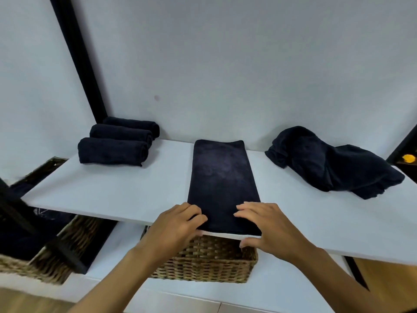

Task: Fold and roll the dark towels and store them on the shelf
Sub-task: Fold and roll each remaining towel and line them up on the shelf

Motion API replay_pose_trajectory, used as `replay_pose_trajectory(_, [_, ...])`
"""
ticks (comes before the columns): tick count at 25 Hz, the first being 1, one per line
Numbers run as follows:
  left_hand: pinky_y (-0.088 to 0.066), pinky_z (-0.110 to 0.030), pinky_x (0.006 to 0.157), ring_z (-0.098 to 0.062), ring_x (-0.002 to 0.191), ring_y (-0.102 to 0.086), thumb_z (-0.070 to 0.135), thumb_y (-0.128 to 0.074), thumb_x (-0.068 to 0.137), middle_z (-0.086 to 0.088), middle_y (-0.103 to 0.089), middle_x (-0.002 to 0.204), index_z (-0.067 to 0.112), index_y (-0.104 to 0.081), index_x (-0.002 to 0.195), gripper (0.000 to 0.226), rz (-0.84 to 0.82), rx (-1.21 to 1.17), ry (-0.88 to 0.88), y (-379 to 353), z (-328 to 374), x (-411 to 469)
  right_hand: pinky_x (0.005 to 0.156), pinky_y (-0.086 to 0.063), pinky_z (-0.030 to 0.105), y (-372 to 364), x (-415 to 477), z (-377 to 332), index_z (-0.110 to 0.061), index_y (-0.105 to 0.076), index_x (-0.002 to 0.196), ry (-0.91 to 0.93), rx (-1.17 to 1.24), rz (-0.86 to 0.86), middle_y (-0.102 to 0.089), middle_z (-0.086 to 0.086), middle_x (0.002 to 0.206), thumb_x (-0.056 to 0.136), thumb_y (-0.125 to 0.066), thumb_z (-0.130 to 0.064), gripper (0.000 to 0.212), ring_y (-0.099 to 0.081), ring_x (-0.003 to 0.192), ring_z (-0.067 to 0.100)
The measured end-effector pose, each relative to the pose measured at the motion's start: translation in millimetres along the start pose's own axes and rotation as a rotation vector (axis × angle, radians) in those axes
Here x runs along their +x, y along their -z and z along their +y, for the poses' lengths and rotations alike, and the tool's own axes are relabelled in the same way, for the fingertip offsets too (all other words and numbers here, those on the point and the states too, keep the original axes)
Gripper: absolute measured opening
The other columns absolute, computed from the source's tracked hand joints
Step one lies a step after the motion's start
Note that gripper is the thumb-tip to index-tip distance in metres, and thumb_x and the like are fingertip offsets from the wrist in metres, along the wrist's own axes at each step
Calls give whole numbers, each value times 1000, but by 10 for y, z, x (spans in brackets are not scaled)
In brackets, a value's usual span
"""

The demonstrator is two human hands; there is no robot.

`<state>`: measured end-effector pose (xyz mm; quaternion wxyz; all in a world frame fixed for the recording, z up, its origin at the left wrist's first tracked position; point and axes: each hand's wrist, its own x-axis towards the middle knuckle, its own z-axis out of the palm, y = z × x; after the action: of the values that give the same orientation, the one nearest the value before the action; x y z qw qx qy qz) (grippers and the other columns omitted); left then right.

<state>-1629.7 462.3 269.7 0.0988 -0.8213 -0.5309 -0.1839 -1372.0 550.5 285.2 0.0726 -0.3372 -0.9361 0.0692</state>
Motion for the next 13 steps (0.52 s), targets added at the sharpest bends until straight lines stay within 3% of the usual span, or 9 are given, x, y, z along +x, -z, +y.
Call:
replay_pose_trajectory(3, [-54,-20,64,-14,81,-69,6,-80,74,4,-71,95,17,-71,109,38,55,-132,109,64,-41,-6,106,-21,16,-19,-55,3,-35,-59,126,6,123,80,-51,-22,136,87,-63,-50,42,-42,129,0])
replay_pose_trajectory(5, [-47,-10,78,-7,89,-65,10,-65,90,10,-69,102,20,-68,117,29,80,-326,274,155,-22,41,98,-35,21,-37,-89,-11,-31,-65,116,-36,196,173,-60,-21,119,91,-62,-38,27,-52,111,-1])
replay_pose_trajectory(7, [-38,0,80,6,90,-58,15,-58,95,19,-64,104,25,-65,117,25,107,-445,431,194,9,116,88,-38,13,15,-87,-44,-32,-63,118,-128,361,235,-58,-26,110,96,-57,-30,23,-53,101,-7])
replay_pose_trajectory(10, [-42,-7,67,6,71,-55,15,-60,94,17,-60,84,26,-58,97,12,127,-505,562,184,8,225,78,-39,1,101,-29,-61,-39,-53,118,-218,557,271,-53,-31,107,97,-56,-25,26,-53,98,-11])
replay_pose_trajectory(13, [-42,-11,66,-4,72,-55,15,-62,92,10,-56,86,29,-58,87,16,111,-466,557,124,-29,270,75,-39,3,44,0,6,-35,-59,109,-223,457,326,-57,-21,103,94,-61,-22,20,-54,90,-3])
